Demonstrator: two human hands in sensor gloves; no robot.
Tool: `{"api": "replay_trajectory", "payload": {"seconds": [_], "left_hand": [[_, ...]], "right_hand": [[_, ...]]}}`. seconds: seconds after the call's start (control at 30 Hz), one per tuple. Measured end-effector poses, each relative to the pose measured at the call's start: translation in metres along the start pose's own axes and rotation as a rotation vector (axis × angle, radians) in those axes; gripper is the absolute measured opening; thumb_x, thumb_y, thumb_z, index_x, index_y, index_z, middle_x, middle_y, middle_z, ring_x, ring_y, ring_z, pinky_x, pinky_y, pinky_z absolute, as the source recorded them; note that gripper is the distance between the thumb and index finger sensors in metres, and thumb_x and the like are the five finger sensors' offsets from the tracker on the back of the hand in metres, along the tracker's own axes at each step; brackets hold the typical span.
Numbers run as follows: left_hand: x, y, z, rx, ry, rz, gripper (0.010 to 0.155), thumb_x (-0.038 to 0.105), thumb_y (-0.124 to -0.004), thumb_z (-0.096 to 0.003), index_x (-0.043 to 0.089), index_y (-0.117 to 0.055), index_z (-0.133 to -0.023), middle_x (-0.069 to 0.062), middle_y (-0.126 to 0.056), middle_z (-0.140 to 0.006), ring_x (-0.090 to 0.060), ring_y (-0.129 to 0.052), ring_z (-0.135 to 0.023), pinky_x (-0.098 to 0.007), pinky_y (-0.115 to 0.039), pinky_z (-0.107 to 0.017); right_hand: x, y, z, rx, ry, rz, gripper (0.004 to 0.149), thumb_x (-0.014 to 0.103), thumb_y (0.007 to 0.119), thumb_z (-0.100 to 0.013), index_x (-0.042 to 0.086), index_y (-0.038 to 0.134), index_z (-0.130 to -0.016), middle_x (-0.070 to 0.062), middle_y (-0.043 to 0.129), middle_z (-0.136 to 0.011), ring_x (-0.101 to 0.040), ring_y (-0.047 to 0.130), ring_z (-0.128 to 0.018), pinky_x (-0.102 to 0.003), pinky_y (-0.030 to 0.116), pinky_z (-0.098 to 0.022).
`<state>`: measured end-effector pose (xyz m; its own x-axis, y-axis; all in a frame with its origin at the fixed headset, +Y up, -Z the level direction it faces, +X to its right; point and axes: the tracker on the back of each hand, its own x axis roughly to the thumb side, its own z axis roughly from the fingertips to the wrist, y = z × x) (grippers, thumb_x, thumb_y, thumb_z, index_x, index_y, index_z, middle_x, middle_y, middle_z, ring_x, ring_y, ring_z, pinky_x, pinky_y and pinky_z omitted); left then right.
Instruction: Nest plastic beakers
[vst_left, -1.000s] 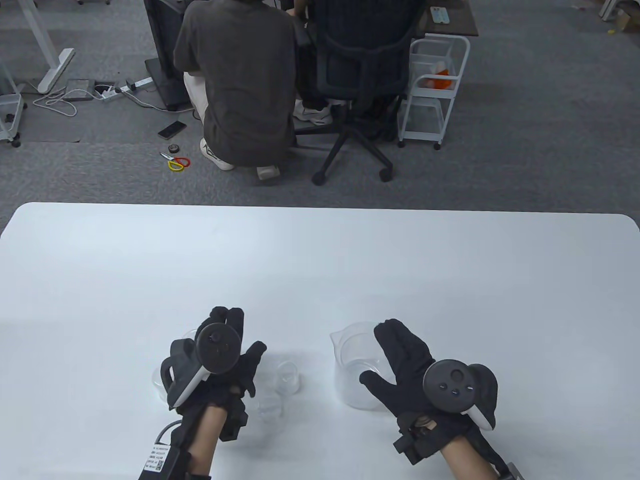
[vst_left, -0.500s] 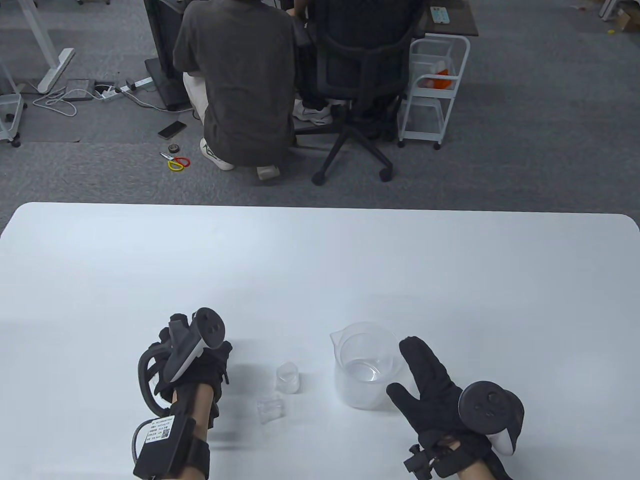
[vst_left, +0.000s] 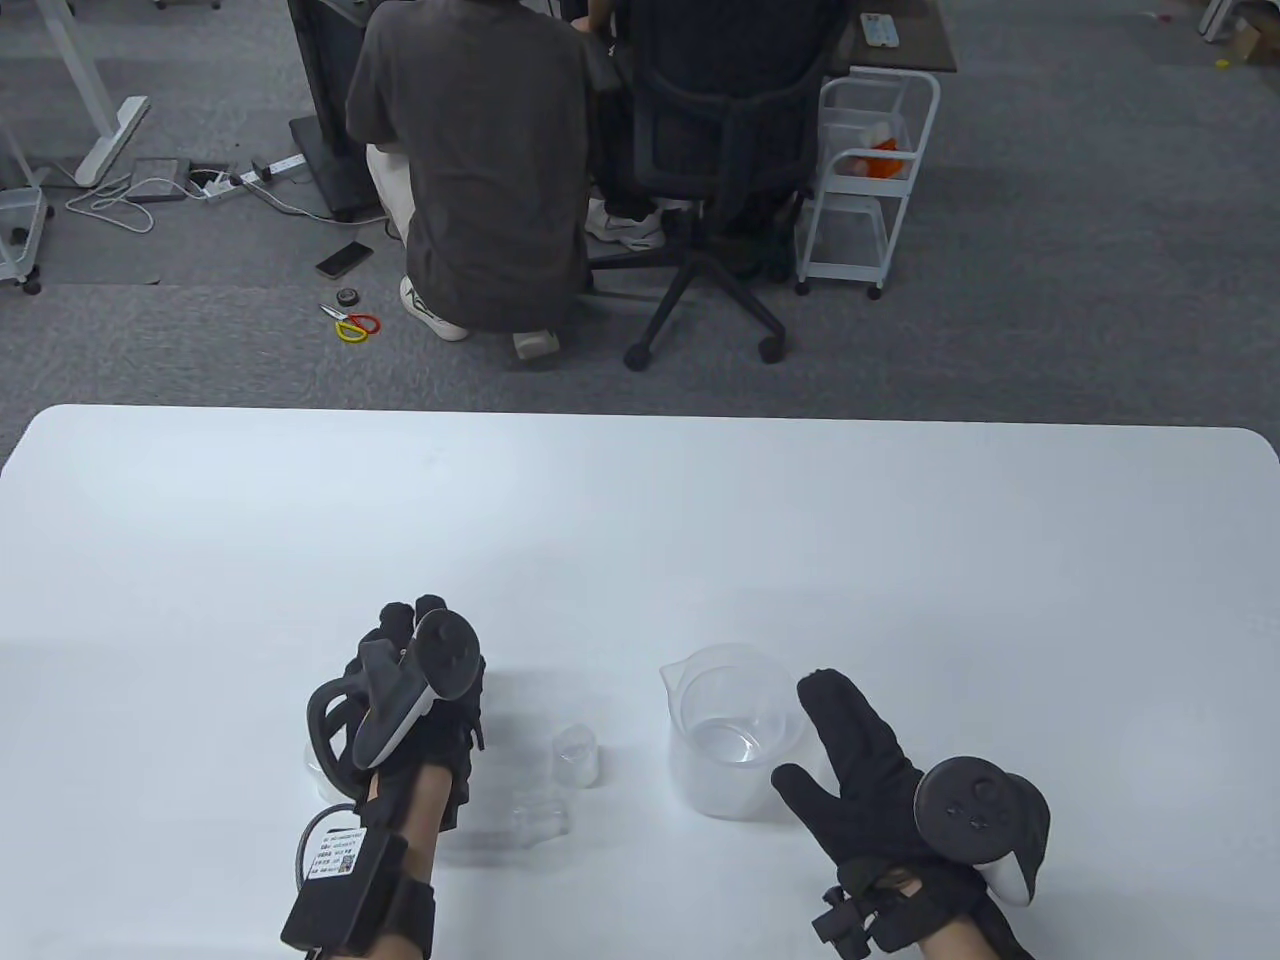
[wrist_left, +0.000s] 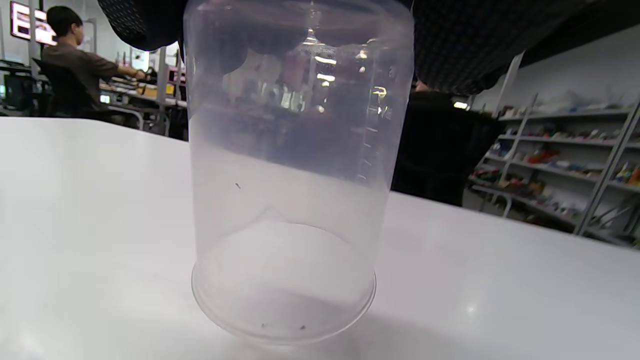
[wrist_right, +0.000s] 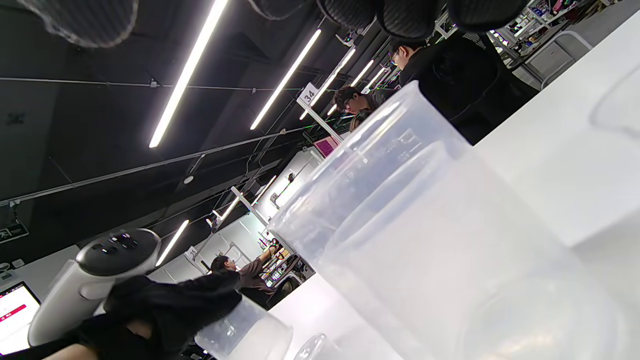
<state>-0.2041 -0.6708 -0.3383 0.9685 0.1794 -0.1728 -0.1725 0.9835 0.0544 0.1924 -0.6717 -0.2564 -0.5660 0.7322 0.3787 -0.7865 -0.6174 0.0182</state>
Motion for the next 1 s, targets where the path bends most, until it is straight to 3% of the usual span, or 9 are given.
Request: {"api": "replay_trajectory", "payload": {"seconds": [0.13, 0.27, 0.43, 0.53, 0.83, 1.0], "left_hand": [[0.014, 0.022, 0.014, 0.081, -0.086, 0.211, 0.07, 0.05, -0.071, -0.0453, 0.017, -0.049, -0.104, -0.02, -0.048, -0.108, -0.051, -0.066, -0.093, -0.058, -0.064, -0.063], [0.024, 0.033, 0.032, 0.116, -0.136, 0.556, 0.07, 0.049, -0.07, -0.0462, 0.015, -0.05, -0.104, -0.021, -0.047, -0.107, -0.052, -0.066, -0.093, -0.058, -0.066, -0.061], [0.039, 0.03, 0.053, 0.041, -0.195, 0.956, 0.069, 0.048, -0.067, -0.0481, 0.013, -0.047, -0.105, -0.023, -0.045, -0.107, -0.054, -0.064, -0.093, -0.057, -0.068, -0.06], [0.05, 0.023, 0.064, -0.023, -0.223, 1.11, 0.069, 0.047, -0.065, -0.0489, 0.012, -0.046, -0.105, -0.025, -0.043, -0.107, -0.055, -0.064, -0.093, -0.057, -0.069, -0.06], [0.081, -0.005, 0.081, -0.204, -0.3, 1.34, 0.069, 0.046, -0.06, -0.0505, 0.009, -0.042, -0.105, -0.027, -0.042, -0.107, -0.057, -0.063, -0.093, -0.057, -0.07, -0.061], [0.089, -0.021, 0.085, -0.257, -0.33, 1.423, 0.069, 0.047, -0.059, -0.0507, 0.008, -0.042, -0.105, -0.027, -0.042, -0.106, -0.057, -0.065, -0.092, -0.056, -0.072, -0.06]], "right_hand": [[0.007, -0.001, -0.002, -0.001, -0.008, -0.022, 0.083, 0.065, 0.071, -0.048, 0.011, 0.042, -0.105, -0.022, 0.042, -0.115, -0.052, 0.054, -0.099, -0.064, 0.056, -0.065], [0.012, 0.0, -0.005, 0.013, -0.012, -0.042, 0.084, 0.065, 0.071, -0.048, 0.011, 0.041, -0.105, -0.022, 0.041, -0.115, -0.052, 0.052, -0.1, -0.064, 0.056, -0.065], [0.018, 0.003, -0.01, 0.041, -0.019, -0.086, 0.087, 0.065, 0.071, -0.048, 0.012, 0.034, -0.106, -0.023, 0.035, -0.116, -0.053, 0.049, -0.101, -0.064, 0.055, -0.066], [0.022, 0.008, -0.014, 0.063, -0.027, -0.102, 0.09, 0.066, 0.071, -0.048, 0.012, 0.029, -0.106, -0.024, 0.029, -0.116, -0.053, 0.045, -0.102, -0.065, 0.054, -0.066], [0.027, 0.024, -0.024, 0.099, -0.032, -0.194, 0.099, 0.071, 0.069, -0.046, 0.011, 0.016, -0.104, -0.028, 0.017, -0.115, -0.057, 0.039, -0.103, -0.067, 0.053, -0.066], [0.027, 0.026, -0.028, 0.098, -0.033, -0.196, 0.096, 0.069, 0.071, -0.047, 0.011, 0.02, -0.105, -0.028, 0.028, -0.115, -0.052, 0.054, -0.099, -0.065, 0.057, -0.064]]}}
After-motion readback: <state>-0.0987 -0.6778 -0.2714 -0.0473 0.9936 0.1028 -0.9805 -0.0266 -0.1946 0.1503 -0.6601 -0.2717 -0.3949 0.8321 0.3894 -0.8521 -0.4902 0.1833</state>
